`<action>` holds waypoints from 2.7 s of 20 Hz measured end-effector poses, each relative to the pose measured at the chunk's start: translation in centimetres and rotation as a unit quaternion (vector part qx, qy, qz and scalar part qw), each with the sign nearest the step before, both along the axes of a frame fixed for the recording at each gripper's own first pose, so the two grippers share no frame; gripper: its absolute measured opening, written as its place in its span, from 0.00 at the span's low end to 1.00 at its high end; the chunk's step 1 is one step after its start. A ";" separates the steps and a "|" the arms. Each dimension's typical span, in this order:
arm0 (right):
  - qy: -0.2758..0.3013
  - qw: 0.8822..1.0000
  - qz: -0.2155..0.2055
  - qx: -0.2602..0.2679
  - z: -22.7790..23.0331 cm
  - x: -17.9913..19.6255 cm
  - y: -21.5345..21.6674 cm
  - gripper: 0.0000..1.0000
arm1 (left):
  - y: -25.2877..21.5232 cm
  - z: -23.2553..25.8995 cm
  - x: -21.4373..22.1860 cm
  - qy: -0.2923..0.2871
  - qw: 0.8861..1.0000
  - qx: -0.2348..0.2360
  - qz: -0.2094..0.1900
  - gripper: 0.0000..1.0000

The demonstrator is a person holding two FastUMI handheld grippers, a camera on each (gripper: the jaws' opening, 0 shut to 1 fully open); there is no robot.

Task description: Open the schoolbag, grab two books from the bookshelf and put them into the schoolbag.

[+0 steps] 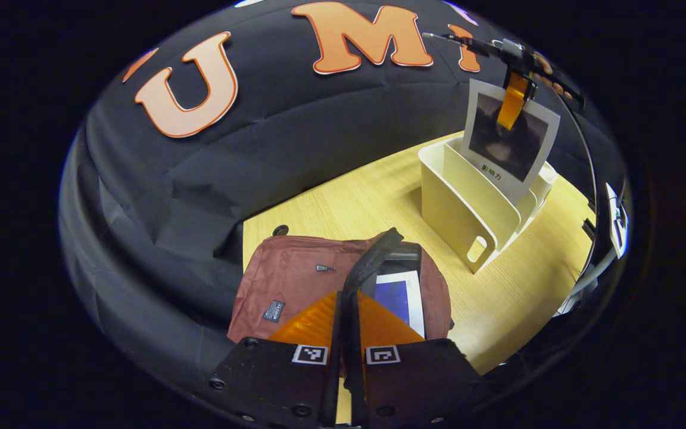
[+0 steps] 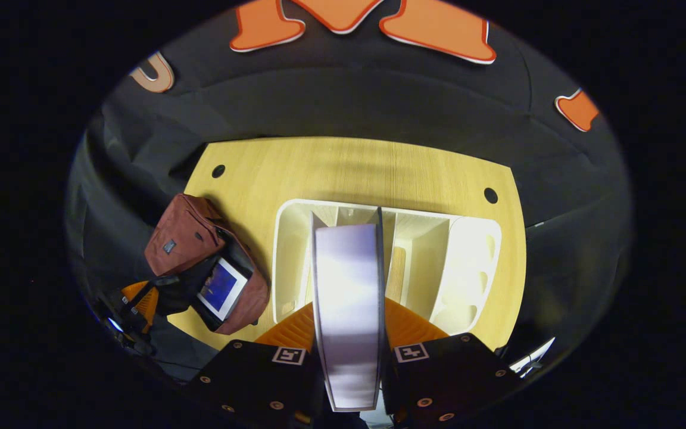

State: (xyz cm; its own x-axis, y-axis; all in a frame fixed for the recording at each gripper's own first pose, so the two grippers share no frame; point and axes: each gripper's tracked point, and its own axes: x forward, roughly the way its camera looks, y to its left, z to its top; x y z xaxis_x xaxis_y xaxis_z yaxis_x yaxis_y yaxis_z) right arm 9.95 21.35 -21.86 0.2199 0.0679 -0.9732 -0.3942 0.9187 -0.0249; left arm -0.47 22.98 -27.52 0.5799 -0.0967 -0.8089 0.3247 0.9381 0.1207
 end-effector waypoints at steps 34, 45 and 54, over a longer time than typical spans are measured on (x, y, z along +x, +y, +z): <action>0.088 0.937 -0.164 0.297 -5.3 -14.5 16.6 0.37 | 2.0 2.7 0.9 0.011 0.999 -0.019 -0.027 0.09; 0.106 0.911 -0.205 0.341 -11.5 -17.8 21.7 0.37 | -0.6 5.6 0.2 0.003 0.996 -0.046 -0.074 0.09; 0.113 0.887 -0.224 0.389 -15.6 -19.3 25.1 0.27 | -3.2 7.7 -0.3 -0.005 0.990 -0.077 -0.119 0.09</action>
